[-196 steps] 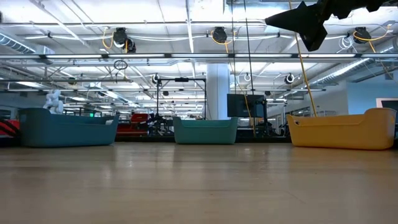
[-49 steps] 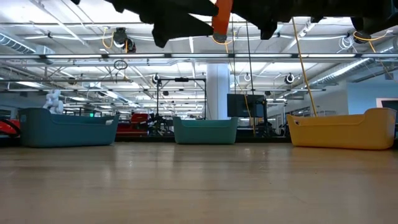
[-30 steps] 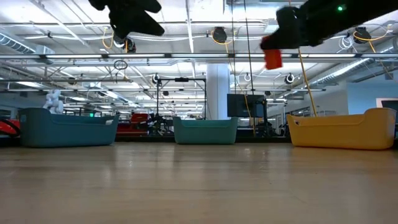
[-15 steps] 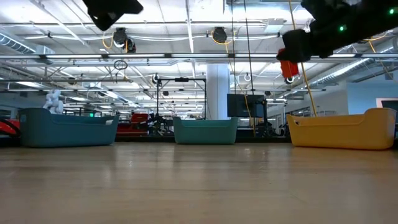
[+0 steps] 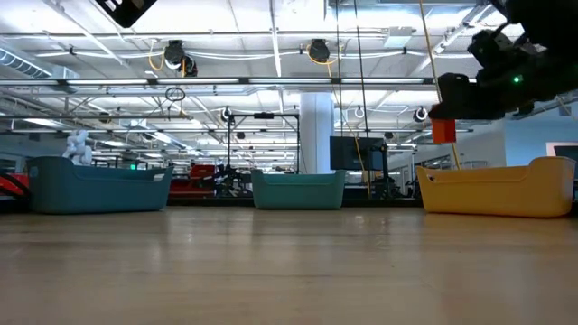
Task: Sort & place blocks by color
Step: Put the orange game piece into the yellow bin
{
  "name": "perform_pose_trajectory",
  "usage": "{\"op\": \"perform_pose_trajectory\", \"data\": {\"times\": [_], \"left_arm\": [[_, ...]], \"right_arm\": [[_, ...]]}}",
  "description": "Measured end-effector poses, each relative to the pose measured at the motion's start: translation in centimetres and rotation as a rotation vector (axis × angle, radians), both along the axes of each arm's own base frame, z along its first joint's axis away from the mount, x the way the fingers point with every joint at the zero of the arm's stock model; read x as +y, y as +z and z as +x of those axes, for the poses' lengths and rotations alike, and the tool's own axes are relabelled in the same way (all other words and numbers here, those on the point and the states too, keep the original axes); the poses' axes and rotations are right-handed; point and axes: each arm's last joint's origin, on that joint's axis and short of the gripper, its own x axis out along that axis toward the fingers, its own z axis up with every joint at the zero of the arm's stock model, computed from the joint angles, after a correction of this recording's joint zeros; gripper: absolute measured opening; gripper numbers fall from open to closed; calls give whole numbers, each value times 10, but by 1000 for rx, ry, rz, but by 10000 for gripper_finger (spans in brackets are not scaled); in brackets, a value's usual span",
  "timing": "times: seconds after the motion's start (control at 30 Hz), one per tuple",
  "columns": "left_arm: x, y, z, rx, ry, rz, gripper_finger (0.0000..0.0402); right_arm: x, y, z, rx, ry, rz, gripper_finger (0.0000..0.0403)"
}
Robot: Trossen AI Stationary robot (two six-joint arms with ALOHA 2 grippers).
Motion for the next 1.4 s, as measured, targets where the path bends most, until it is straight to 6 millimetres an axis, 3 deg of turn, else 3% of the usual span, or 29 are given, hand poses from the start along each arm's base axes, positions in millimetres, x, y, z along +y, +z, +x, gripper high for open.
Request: {"op": "perform_pose_trajectory", "data": {"times": [0.27, 0.63, 0.87, 1.4], "left_arm": [[8, -1, 4, -22, 4, 124, 140], [45, 1, 17, -24, 100, 281, 141], [66, 2, 27, -28, 169, 300, 141], [89, 16, 45, -184, 240, 301, 141]], "right_arm": [[-12, -14, -16, -62, -11, 59, 125], [-23, -17, -22, -50, -84, 47, 125], [-27, -11, -22, -28, -101, 24, 125], [-26, -6, -21, 23, -9, 31, 125]]}}
